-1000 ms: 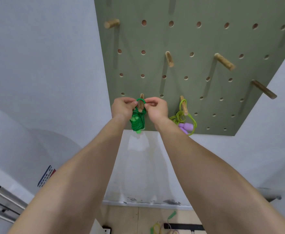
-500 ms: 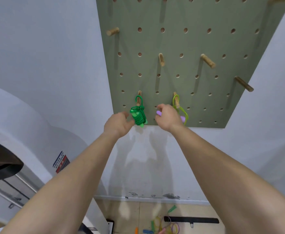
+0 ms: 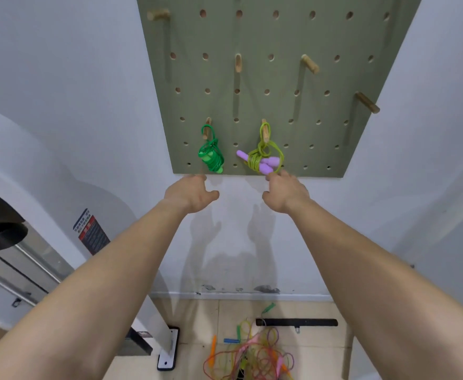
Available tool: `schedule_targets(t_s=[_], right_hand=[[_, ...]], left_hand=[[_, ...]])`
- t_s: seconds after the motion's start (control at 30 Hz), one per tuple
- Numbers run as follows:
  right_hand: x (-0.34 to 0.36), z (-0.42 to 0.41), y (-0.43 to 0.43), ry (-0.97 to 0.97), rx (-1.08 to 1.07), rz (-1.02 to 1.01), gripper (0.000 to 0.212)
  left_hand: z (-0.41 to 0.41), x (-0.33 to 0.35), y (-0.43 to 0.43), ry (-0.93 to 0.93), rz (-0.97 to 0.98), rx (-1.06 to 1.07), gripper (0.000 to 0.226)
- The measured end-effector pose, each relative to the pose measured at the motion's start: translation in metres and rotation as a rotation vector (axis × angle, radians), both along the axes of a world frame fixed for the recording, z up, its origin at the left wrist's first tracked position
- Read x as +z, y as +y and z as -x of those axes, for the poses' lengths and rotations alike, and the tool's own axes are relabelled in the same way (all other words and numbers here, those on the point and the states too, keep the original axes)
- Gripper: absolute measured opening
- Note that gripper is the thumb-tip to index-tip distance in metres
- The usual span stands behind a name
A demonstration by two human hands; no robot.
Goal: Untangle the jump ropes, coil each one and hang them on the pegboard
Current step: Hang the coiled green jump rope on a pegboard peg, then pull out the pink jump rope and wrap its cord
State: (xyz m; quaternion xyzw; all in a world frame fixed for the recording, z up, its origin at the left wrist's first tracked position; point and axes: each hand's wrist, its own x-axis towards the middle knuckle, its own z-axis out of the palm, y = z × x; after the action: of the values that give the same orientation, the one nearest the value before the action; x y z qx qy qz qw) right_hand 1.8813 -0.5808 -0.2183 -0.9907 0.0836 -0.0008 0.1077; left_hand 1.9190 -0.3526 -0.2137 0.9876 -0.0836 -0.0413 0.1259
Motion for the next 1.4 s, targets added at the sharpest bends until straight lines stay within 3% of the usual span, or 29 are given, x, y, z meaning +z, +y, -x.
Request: schedule_targets(t_s=[0.3,0.93,1.07,1.4], right_hand=[[-0.174,0.033,-0.014,0.176,0.044,-0.069,0.055],[-0.683,0.089,-0.021,0.403,0.054,-0.094,0.053],[-0.729,0.127,-0.016,0.403,0.029,-0.095,0.049],[-0.731,0.270,0.021,0.341,0.016,-0.171,0.039]], left_hand=[[0.021,-0.180,-0.036,0.142,-0.072,-0.050,0.052],[0.079,-0.680,-0.065,0.282,-0.244,-0.233,0.043],[0.112,-0.731,-0.055,0.333,-0.253,-0.259,0.048],[0.241,-0.748,-0.010,0.322,-0.142,-0.233,0.044]])
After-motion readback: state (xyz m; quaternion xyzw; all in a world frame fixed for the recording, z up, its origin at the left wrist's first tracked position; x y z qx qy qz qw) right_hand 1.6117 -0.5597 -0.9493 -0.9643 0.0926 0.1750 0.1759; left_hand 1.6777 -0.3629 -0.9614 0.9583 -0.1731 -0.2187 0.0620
